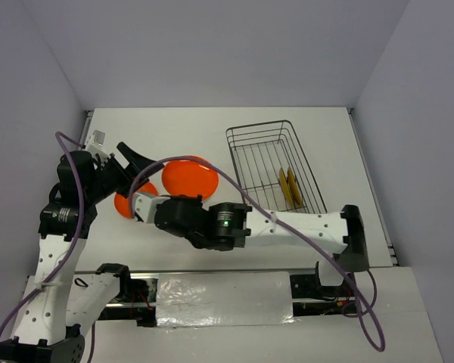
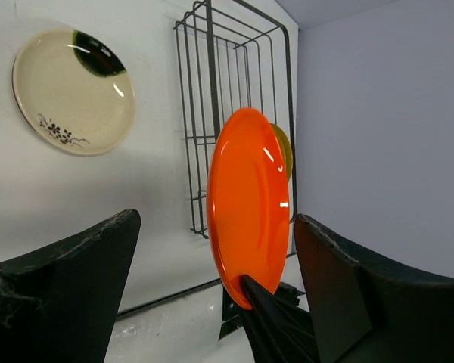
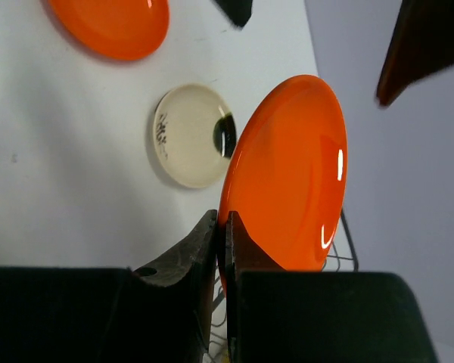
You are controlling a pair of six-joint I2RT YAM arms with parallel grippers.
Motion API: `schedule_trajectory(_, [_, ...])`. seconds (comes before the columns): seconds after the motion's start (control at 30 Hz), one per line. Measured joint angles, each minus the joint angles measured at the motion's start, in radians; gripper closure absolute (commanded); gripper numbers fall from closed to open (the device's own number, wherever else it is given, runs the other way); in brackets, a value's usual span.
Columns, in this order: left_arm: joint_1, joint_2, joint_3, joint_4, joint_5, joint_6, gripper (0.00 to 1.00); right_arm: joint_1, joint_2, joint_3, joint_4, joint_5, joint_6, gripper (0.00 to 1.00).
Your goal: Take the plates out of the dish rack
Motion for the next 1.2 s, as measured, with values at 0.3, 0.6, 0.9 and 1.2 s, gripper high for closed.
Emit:
schedule_trajectory(0.3, [-0.004, 0.020, -0.013, -0.049, -0.049, 0.058, 1.00, 0.035, 0.159, 0.140, 0.087, 0.102, -0.099, 0.82])
schedule_trajectory(0.6, [-0.004, 0.057, -0.084, -0.072, -0.346, 0.075, 1.00, 0.012, 0.065, -0.049, 0.175, 0.064, 0.035, 0.00])
schedule_trajectory(0.9, [0.135, 0.272, -0.194, 0.014, -0.602, 0.049, 0.92, -0.211, -0.534, -0.450, 0.046, 0.042, 0.590, 0.00])
schedule_trajectory(1.2, [0.239, 0.426, -0.307, 0.139, -0.627, 0.047, 0.52, -0.522, -0.927, -0.581, -0.178, 0.036, 0.894, 0.00])
